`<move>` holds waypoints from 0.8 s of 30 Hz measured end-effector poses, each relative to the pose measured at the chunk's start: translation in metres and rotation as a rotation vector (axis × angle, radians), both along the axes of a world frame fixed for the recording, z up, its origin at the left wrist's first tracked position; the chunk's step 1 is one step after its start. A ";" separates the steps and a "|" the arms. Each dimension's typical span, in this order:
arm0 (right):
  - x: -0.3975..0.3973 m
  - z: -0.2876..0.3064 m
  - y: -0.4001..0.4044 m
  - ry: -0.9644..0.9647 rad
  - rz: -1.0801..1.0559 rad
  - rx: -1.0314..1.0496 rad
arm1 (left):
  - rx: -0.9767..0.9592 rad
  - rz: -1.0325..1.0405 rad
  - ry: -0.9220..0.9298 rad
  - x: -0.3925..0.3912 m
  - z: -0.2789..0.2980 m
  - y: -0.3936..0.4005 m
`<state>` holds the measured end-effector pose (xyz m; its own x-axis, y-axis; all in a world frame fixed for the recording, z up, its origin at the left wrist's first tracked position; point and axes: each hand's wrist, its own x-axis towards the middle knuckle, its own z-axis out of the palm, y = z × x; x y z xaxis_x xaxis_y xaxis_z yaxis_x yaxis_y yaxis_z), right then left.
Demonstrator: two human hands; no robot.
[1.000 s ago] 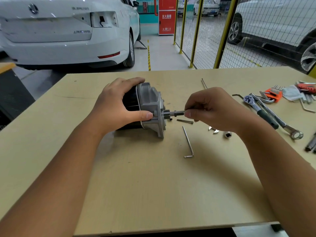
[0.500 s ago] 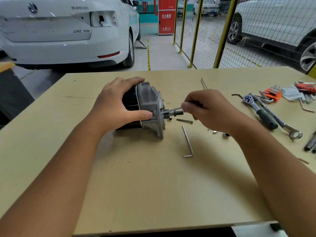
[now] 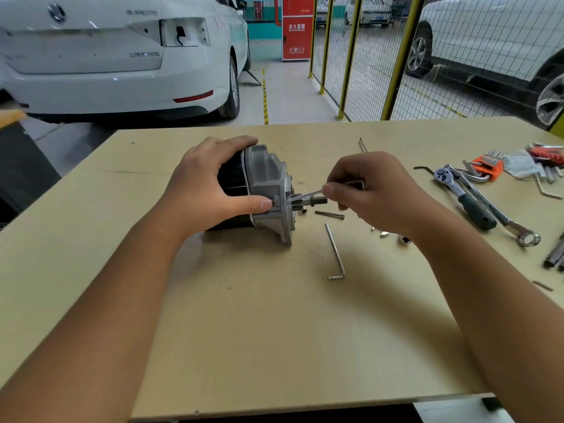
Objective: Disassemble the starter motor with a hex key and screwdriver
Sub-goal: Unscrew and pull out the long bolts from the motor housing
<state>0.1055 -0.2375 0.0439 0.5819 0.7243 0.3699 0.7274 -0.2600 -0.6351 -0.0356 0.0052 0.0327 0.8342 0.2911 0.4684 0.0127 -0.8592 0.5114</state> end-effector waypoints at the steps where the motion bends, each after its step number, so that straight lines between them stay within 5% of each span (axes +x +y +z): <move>1: 0.000 0.000 0.000 -0.005 0.003 0.016 | 0.000 -0.001 -0.002 0.000 0.000 0.000; 24: 0.006 -0.002 -0.002 -0.059 0.062 -0.096 | 0.017 -0.002 -0.003 0.001 -0.001 0.002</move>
